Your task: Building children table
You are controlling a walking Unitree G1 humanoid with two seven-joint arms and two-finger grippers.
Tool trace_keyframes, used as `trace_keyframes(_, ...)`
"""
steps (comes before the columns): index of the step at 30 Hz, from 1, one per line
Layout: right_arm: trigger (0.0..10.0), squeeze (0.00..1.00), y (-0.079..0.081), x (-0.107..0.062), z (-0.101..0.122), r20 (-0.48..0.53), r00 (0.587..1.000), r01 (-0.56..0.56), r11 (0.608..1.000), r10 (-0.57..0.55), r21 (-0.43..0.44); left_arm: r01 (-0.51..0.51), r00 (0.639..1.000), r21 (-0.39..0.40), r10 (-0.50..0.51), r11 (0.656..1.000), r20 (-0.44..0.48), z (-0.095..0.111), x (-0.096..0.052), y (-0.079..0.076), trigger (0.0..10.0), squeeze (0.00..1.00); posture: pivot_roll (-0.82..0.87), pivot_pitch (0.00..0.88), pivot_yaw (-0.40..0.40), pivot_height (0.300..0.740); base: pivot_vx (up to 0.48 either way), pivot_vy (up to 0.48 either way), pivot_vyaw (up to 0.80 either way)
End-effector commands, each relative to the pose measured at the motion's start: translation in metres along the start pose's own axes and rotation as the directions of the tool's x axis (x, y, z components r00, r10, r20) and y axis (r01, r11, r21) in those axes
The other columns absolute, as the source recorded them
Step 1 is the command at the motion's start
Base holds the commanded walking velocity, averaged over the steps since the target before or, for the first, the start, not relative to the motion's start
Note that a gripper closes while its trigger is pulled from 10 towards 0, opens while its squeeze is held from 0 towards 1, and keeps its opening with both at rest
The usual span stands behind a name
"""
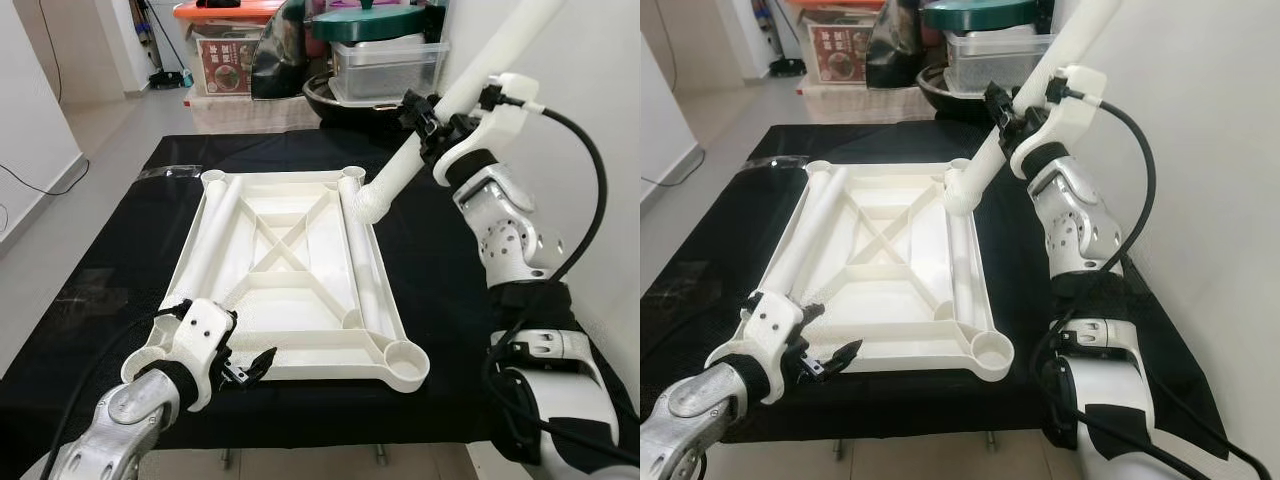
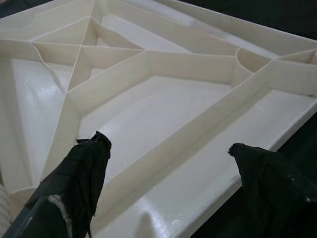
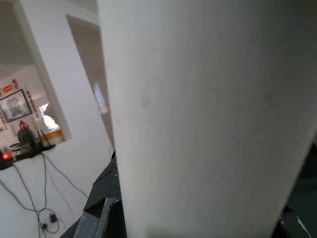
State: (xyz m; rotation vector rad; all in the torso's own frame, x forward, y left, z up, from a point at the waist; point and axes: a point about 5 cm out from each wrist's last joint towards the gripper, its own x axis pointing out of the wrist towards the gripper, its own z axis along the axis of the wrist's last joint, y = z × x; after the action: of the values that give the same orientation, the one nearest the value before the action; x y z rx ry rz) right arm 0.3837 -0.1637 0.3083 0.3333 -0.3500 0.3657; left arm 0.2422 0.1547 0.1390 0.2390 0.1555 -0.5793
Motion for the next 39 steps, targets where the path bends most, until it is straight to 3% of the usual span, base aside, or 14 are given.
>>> trace_keyframes(1,0.0,0.0,0.003,0.0,0.0,0.0,1.0,-0.028,0.999,0.028,-0.021,-0.008,1.0,0.001,0.008,1.0,-0.005,-0.002,0.002,-0.001,10.0,0.0,0.05,0.0,-0.018,0.74,0.0,0.0,0.0)
trace_keyframes(17,0.0,0.0,0.002,-0.004,-0.008,-0.062,0.994,-0.095,0.994,0.092,-0.055,-0.05,0.998,-0.006,0.05,0.999,0.026,0.001,0.009,-0.002,10.0,0.0,0.03,0.0,-0.025,0.74,0.0,0.0,0.0)
trace_keyframes(19,0.0,0.0,0.006,-0.004,-0.009,-0.062,0.992,-0.115,0.992,0.112,-0.044,-0.042,0.998,-0.014,0.042,0.999,0.045,0.004,0.01,-0.002,10.0,0.0,0.04,0.0,-0.025,0.74,0.0,0.0,0.0)
trace_keyframes(22,0.0,0.0,0.034,-0.007,-0.013,-0.047,0.951,-0.304,0.951,0.307,0.058,0.067,0.995,-0.006,-0.066,0.998,0.071,0.01,0.008,-0.005,10.0,0.0,0.04,0.0,-0.025,0.74,0.0,0.0,0.0)
trace_keyframes(23,0.0,0.0,0.034,-0.007,-0.013,-0.047,0.951,-0.304,0.951,0.307,0.058,0.067,0.995,-0.006,-0.066,0.998,0.071,0.01,0.008,-0.005,10.0,0.0,0.04,0.0,-0.025,0.74,0.0,0.0,0.0)
trace_keyframes(25,0.0,0.0,0.045,-0.009,-0.012,-0.033,0.924,-0.377,0.921,0.381,0.093,0.109,0.991,0.001,-0.109,0.994,0.082,0.012,0.006,-0.007,10.0,0.0,0.04,0.0,-0.025,0.74,0.0,0.0,0.0)
trace_keyframes(26,0.0,0.0,0.059,-0.012,-0.01,-0.014,0.881,-0.467,0.874,0.473,0.138,0.156,0.982,-0.012,-0.154,0.988,0.112,0.018,0.004,-0.008,10.0,0.0,0.04,0.0,-0.022,0.74,0.0,0.0,0.0)
trace_keyframes(29,0.0,0.0,0.059,-0.012,-0.01,-0.014,0.881,-0.467,0.874,0.473,0.138,0.156,0.982,-0.012,-0.154,0.988,0.112,0.018,0.004,-0.008,10.0,0.0,0.04,0.0,-0.022,0.74,0.0,0.0,0.0)
trace_keyframes(32,0.0,0.0,0.103,-0.028,-0.015,-0.006,0.666,-0.732,0.656,0.746,0.184,0.25,0.956,-0.015,-0.244,0.968,0.162,0.03,0.002,-0.007,10.0,0.0,0.04,0.0,-0.018,0.74,0.0,0.0,0.0)
trace_keyframes(33,0.0,0.0,0.103,-0.028,-0.015,-0.006,0.666,-0.732,0.656,0.746,0.184,0.25,0.956,-0.015,-0.244,0.968,0.162,0.03,0.002,-0.007,10.0,0.0,0.04,0.0,-0.018,0.74,0.0,0.0,0.0)
trace_keyframes(34,0.0,0.0,0.111,-0.032,-0.019,-0.018,0.612,-0.776,0.604,0.791,0.182,0.249,0.956,-0.007,-0.245,0.969,0.161,0.032,0.002,-0.005,10.0,0.0,0.05,0.0,-0.024,0.74,0.0,0.0,0.0)
trace_keyframes(35,0.0,0.0,0.111,-0.032,-0.019,-0.018,0.612,-0.776,0.604,0.791,0.182,0.249,0.956,-0.007,-0.245,0.969,0.161,0.032,0.002,-0.005,10.0,0.0,0.05,0.0,-0.024,0.74,0.0,0.0,0.0)
trace_keyframes(36,0.0,0.0,0.115,-0.036,-0.021,-0.025,0.573,-0.802,0.567,0.819,0.188,0.243,0.957,-0.002,-0.24,0.97,0.162,0.033,0.001,-0.002,10.0,0.0,0.05,0.0,-0.024,0.74,0.0,0.0,0.0)
trace_keyframes(39,0.0,0.0,0.117,-0.039,-0.021,-0.027,0.54,-0.823,0.534,0.841,0.194,0.233,0.958,-0.012,-0.228,0.972,0.175,0.035,-0.002,0.001,10.0,0.0,0.05,0.0,-0.027,0.74,0.0,0.0,0.0)
